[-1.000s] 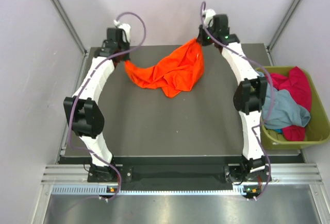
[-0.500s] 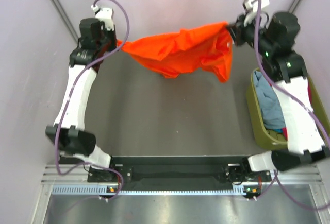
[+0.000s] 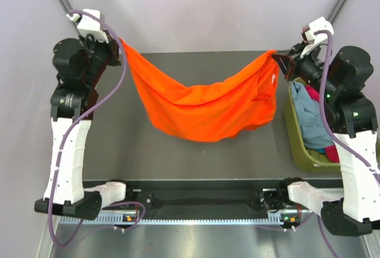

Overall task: Fold and stack the t-shirts
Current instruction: Flatten the tshirt out

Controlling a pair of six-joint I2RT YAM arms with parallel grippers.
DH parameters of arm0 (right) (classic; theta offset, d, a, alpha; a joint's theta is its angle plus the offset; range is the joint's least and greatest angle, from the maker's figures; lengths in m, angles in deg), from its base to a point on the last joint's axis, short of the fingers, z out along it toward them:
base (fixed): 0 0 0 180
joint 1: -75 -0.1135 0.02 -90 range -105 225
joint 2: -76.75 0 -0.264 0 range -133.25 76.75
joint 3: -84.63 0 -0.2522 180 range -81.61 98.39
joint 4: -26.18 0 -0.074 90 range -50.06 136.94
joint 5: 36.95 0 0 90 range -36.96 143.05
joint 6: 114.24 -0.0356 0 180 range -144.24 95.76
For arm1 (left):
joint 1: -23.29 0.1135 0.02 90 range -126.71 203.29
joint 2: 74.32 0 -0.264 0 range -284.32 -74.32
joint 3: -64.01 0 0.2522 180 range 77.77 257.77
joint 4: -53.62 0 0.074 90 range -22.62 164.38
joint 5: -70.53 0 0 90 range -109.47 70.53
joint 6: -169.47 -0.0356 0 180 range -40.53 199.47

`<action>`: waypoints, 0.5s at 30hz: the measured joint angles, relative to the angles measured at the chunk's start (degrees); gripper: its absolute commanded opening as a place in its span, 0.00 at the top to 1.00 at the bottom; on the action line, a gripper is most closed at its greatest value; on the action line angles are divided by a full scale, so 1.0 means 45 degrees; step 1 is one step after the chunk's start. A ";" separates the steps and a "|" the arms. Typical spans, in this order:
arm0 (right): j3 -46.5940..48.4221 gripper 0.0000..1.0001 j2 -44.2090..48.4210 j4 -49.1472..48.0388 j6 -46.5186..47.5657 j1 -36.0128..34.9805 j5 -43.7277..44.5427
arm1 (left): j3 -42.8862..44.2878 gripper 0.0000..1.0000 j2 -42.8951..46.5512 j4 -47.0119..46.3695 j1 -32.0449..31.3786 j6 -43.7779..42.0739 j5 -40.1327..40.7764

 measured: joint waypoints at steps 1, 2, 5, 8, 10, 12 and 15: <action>-0.0015 1.00 -0.0073 -0.0102 -0.0044 0.0058 0.0034 | -0.0131 0.98 -0.0126 0.0053 0.0000 0.0063 0.0044; -0.0019 1.00 -0.0165 -0.0219 -0.0126 0.0097 0.0015 | -0.0267 0.98 -0.0374 0.0112 0.0000 0.0194 0.0097; -0.0588 1.00 -0.0957 -0.1035 -0.0486 0.0097 -0.0243 | -0.0719 0.97 -0.1418 0.0340 0.0000 0.0413 0.0185; -0.1515 1.00 -0.2521 -0.1739 -0.0874 0.0097 -0.0277 | -0.1613 0.96 -0.3240 0.0753 0.0005 0.0505 0.0034; -0.2166 1.00 -0.4012 -0.2064 -0.1030 0.0097 -0.0102 | -0.1870 0.91 -0.4629 0.1103 0.0005 0.0588 -0.0024; -0.2628 1.00 -0.5673 -0.2098 -0.1030 0.0107 0.0189 | -0.1744 0.54 -0.6455 0.1433 0.0005 0.0641 -0.0087; -0.2686 1.00 -0.7791 -0.2001 -0.0971 0.0107 0.0646 | 0.0471 0.37 -0.9913 0.2812 0.0015 0.0899 -0.0228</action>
